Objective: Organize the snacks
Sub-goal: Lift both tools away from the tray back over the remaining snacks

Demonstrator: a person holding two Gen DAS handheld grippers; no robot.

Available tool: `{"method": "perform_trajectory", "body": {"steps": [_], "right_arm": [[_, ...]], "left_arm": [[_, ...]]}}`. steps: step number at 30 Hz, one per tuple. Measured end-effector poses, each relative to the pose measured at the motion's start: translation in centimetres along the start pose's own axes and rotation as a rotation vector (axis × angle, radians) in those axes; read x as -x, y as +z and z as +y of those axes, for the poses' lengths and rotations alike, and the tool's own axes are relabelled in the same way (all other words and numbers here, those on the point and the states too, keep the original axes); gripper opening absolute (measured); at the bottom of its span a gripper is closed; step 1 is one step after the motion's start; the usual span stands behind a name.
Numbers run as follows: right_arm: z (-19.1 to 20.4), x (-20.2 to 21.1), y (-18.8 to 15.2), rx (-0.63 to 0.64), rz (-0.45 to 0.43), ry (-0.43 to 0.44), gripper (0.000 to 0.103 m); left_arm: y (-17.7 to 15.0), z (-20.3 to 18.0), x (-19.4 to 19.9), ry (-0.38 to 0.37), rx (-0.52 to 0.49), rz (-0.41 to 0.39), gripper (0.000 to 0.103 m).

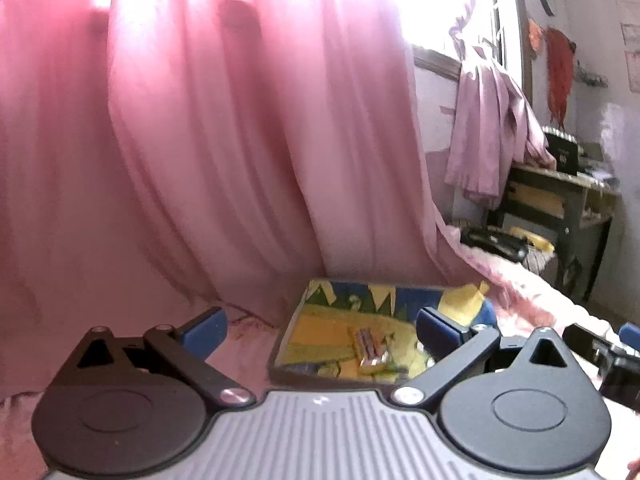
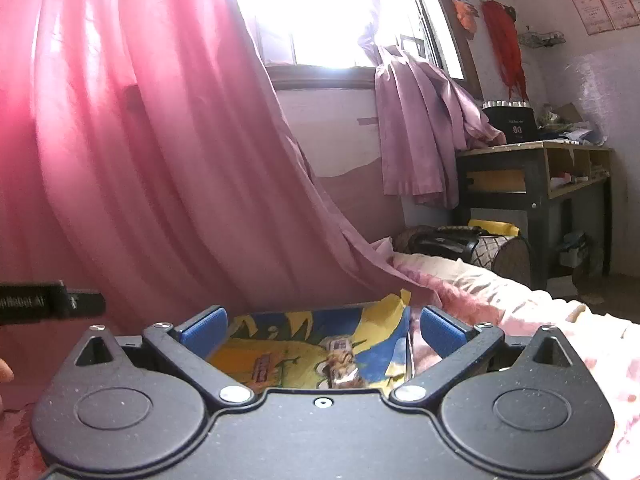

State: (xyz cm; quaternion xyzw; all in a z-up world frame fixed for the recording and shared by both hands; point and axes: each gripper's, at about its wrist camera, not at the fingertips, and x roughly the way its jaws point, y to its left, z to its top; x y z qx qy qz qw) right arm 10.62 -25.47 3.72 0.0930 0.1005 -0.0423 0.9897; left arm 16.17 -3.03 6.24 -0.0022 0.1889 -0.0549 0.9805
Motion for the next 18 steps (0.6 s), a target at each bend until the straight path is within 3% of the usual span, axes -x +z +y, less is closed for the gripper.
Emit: {"method": "perform_trajectory", "body": {"steps": [18], "right_arm": [[1.2, 5.9, -3.6, 0.007, 0.124, 0.001, 0.102]], "left_arm": [[-6.6, 1.9, 4.9, 0.036, -0.007, 0.154, 0.103]]}}
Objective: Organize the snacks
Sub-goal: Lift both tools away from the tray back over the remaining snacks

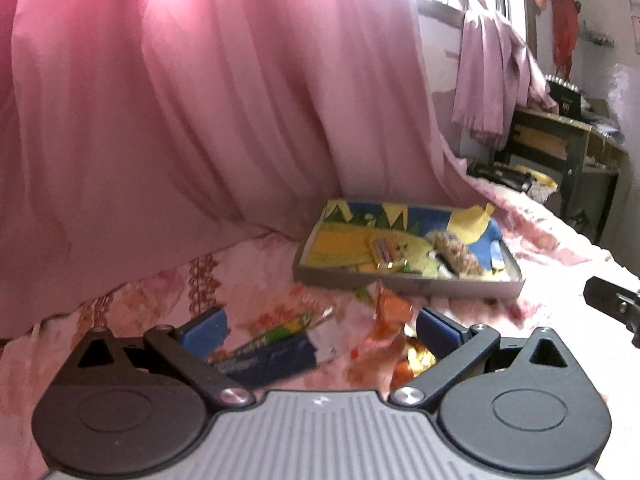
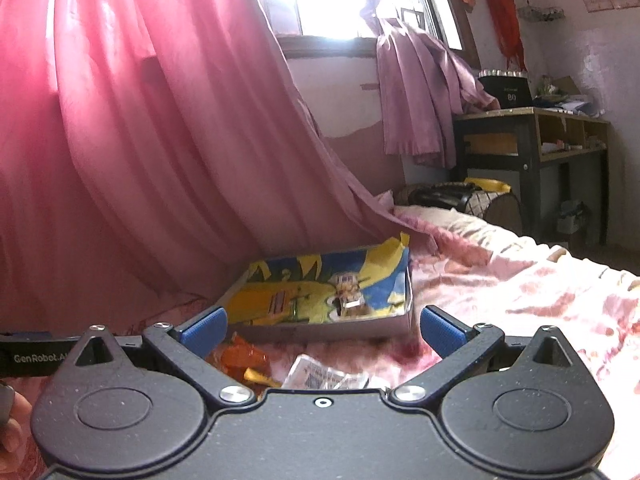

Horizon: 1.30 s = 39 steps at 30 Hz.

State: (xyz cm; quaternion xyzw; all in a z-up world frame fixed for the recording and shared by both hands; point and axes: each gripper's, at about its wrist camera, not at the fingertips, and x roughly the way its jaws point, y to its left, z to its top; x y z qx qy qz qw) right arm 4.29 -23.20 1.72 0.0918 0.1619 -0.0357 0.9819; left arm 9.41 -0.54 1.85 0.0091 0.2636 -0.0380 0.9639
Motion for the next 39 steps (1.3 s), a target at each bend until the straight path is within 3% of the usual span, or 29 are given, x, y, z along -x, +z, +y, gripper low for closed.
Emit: {"method": "perform_trajectory", "body": {"steps": [9, 19, 39], "right_arm": [[0.2, -0.2, -1.6, -0.004, 0.117, -0.038, 0.102], [0.8, -1.6, -2.7, 0.027, 0.207, -0.075, 0.102], [1.9, -4.9, -4.3, 0.086, 0.381, -0.063, 0.102]], "left_arm": [[-2.2, 0.5, -0.7, 0.019, -0.028, 0.117, 0.103], [-2.3, 0.4, -1.5, -0.007, -0.038, 0.173, 0.103], [-2.7, 0.5, -6.2, -0.053, -0.004, 0.386, 0.103]]}}
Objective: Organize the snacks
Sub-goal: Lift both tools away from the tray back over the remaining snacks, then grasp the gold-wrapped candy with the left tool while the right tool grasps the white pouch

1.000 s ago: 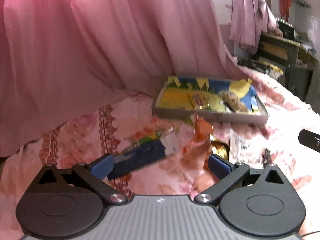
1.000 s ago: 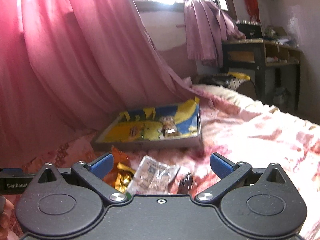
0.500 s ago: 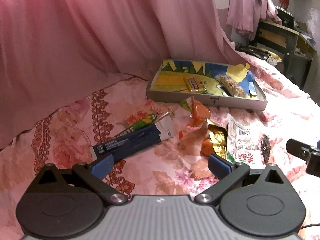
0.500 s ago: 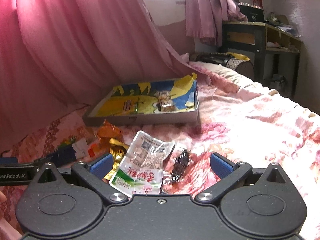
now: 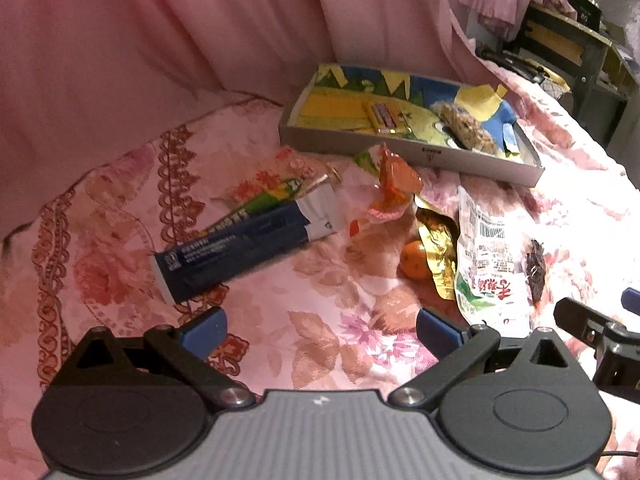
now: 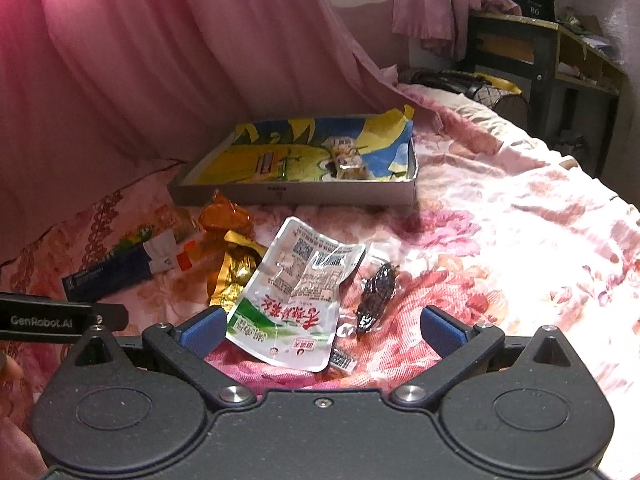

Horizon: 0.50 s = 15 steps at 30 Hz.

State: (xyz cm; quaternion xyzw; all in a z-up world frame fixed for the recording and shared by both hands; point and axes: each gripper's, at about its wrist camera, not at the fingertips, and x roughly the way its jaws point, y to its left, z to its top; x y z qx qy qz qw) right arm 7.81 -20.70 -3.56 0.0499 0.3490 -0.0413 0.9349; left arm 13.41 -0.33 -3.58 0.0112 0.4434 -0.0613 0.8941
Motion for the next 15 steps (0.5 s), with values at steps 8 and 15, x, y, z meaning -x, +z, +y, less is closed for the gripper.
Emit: {"method": "perform_trajectory", "body": {"steps": [8, 15], "right_arm": [[0.1, -1.4, -0.1, -0.014, 0.034, -0.010, 0.102], [0.8, -3.9, -0.4, 0.010, 0.051, -0.031, 0.102]], "left_arm": [[0.8, -0.2, -1.9, -0.089, 0.000, 0.055, 0.103], [2.2, -0.8, -3.8, -0.177, -0.006, 0.066, 0.103]]}}
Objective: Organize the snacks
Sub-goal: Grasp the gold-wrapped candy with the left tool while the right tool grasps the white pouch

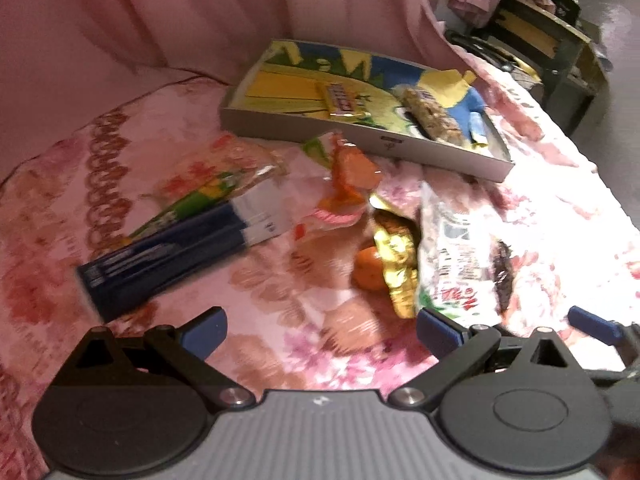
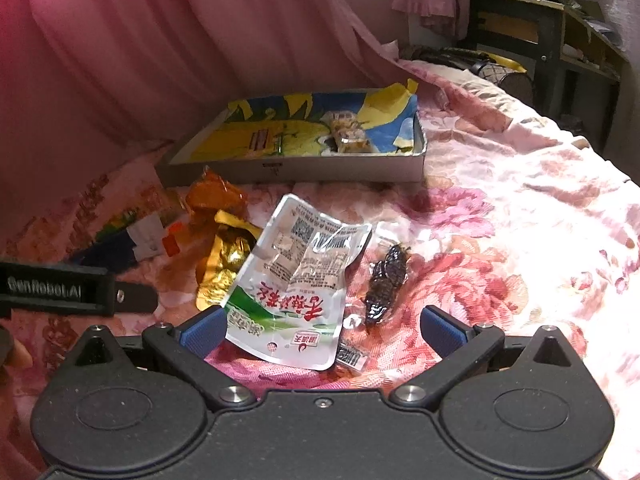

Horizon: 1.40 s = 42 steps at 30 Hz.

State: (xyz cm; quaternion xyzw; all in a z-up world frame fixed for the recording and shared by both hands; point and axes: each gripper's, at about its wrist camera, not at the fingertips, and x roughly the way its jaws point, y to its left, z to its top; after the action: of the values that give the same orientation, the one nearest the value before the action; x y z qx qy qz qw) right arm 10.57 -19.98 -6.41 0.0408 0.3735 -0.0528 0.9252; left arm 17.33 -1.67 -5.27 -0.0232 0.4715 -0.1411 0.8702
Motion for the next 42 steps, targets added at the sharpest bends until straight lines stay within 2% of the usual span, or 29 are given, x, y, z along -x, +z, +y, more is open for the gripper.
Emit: {"method": "perform_trajectory", "body": {"steps": [4, 8, 11, 15, 18, 21, 23, 25, 28, 30, 37, 42], "right_arm": [[0.6, -0.7, -0.1, 0.036, -0.010, 0.001, 0.102], [0.2, -1.0, 0.1, 0.031, -0.035, -0.064, 0.101], [-0.9, -1.8, 0.8, -0.012, -0.033, -0.124, 0.097], [-2.1, -3.2, 1.4, -0.064, -0.007, -0.148, 0.088], [-2.0, -3.7, 1.3, -0.070, 0.001, -0.122, 0.082], [-1.1, -3.6, 1.2, -0.032, -0.018, -0.073, 0.081], [-0.5, -3.5, 1.2, -0.011, -0.025, -0.038, 0.081], [-0.1, -3.5, 1.2, -0.014, -0.020, 0.014, 0.082], [0.6, -3.9, 1.3, -0.024, -0.012, 0.075, 0.087], [0.9, -4.1, 1.3, -0.024, -0.013, 0.088, 0.093], [1.2, -6.0, 1.6, -0.094, 0.009, 0.114, 0.097], [0.2, -7.5, 1.5, -0.203, 0.063, 0.080, 0.096]], "left_arm": [[0.8, -0.3, -1.2, -0.041, -0.016, -0.004, 0.103], [1.5, -0.3, -2.3, -0.040, -0.036, -0.013, 0.103], [2.0, -0.3, -3.0, -0.062, -0.052, -0.019, 0.103], [2.7, -0.7, -3.8, -0.108, -0.087, -0.038, 0.101], [3.1, -1.0, -4.5, -0.149, -0.095, -0.039, 0.093], [3.5, -0.9, -5.1, -0.193, -0.079, -0.037, 0.080], [3.8, -0.6, -5.6, -0.223, -0.058, -0.036, 0.076], [4.2, -0.3, -6.1, -0.253, -0.041, -0.037, 0.065], [4.8, 0.1, -7.0, -0.295, -0.012, -0.016, 0.050], [5.0, 0.5, -7.7, -0.313, 0.010, 0.002, 0.044], [5.6, 1.6, -9.7, -0.369, 0.090, 0.050, 0.038], [5.7, 1.0, -10.6, -0.390, 0.055, 0.071, 0.036]]}}
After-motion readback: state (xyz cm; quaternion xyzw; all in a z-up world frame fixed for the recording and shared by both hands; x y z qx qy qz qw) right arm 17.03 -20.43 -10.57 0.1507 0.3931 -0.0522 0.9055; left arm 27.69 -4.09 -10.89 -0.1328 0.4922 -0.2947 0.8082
